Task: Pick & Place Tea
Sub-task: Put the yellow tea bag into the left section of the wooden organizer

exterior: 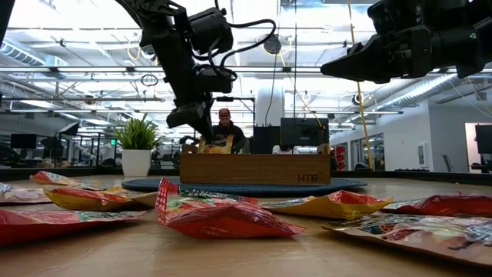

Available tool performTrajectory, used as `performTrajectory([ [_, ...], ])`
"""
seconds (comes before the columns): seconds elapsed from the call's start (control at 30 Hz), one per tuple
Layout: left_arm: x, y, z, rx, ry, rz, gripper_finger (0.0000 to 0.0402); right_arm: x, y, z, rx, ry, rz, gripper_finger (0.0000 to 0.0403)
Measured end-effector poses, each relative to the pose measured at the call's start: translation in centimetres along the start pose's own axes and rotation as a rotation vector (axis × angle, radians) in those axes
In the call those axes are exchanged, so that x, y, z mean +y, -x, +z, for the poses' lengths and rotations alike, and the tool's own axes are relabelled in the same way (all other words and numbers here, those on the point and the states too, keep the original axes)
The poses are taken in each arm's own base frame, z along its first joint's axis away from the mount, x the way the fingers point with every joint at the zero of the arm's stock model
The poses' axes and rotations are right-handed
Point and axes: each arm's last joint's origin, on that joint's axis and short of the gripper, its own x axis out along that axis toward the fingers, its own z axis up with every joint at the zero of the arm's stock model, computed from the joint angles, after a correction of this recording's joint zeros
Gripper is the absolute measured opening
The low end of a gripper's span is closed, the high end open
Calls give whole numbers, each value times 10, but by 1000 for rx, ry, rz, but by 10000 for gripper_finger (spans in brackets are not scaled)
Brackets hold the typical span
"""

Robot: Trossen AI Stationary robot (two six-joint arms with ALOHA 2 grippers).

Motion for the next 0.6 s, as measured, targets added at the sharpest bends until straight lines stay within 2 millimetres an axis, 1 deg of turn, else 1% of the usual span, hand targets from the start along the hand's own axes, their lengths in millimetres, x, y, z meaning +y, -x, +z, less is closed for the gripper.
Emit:
performTrajectory([
  [0.23, 0, 0, 0, -3, 40, 1, 42, 0, 0, 0, 0, 0, 0, 75],
  [0.43, 2, 1, 3, -19, 37, 10, 55, 0, 0, 0, 0, 0, 0, 75],
  [0.5, 3, 4, 7, -20, 37, 18, 57, 0, 0, 0, 0, 0, 0, 75],
  [0.6, 5, 14, 17, -42, 88, 2, 56, 0, 0, 0, 0, 0, 0, 75],
])
